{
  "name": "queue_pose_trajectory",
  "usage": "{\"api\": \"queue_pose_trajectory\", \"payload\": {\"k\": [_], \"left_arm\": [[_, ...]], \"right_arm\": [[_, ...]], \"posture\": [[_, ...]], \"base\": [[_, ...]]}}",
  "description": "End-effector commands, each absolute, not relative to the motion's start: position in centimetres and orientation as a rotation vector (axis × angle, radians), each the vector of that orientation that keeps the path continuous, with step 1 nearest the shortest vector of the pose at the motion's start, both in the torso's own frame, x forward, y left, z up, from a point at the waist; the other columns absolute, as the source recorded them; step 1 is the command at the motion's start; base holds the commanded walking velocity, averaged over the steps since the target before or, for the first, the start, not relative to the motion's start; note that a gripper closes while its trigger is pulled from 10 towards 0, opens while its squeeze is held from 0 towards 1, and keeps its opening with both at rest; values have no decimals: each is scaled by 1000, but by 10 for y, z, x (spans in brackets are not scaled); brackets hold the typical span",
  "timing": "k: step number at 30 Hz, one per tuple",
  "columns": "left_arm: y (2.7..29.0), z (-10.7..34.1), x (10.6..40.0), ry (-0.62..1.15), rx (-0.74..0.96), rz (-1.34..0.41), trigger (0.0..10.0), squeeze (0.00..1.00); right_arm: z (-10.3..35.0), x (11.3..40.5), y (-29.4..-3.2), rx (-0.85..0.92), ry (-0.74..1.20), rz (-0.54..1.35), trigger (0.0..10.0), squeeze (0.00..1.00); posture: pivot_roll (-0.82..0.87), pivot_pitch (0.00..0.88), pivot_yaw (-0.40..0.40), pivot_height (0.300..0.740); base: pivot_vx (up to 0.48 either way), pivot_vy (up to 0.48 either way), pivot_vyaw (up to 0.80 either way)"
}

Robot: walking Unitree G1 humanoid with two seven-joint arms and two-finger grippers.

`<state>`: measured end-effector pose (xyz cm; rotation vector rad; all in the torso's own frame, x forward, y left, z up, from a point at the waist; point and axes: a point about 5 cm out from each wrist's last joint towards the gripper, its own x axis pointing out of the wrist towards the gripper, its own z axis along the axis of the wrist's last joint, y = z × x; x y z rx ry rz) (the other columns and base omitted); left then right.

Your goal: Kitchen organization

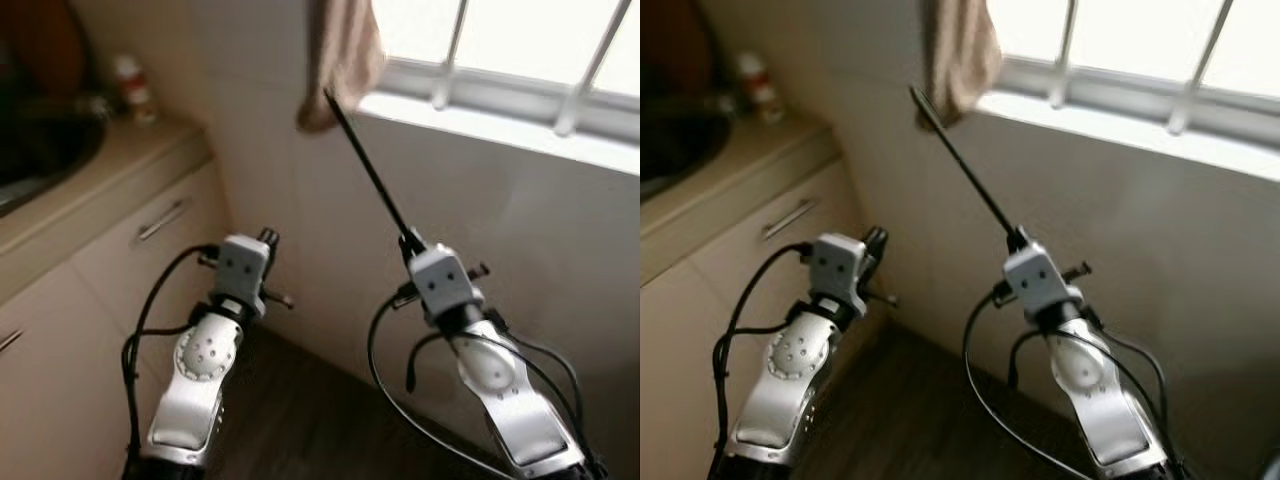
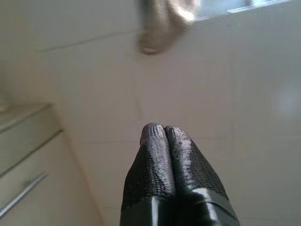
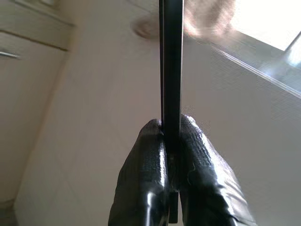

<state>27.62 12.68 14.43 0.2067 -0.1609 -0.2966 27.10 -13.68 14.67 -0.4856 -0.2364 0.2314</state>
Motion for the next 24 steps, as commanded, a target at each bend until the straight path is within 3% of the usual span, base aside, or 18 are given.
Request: {"api": "queue_pose_trajectory", "payload": {"k": [1,7,24], "left_arm": [[132,146,275,-171,215,-285,10000,0],[133,148,275,-186,204,-284,10000,0],[137,154,277,-225,201,-256,10000,0]], "right_arm": [[151,272,-133,-493,-262,237,0,0],[152,274,-131,-500,-274,230,0,0],[168,282,-129,-540,-372,178,0,0]], "posture": [[132,0,-47,740],[134,0,-45,740],[144,0,-46,740]], "base": [[0,0,800],[97,0,800],[378,0,800]]}}
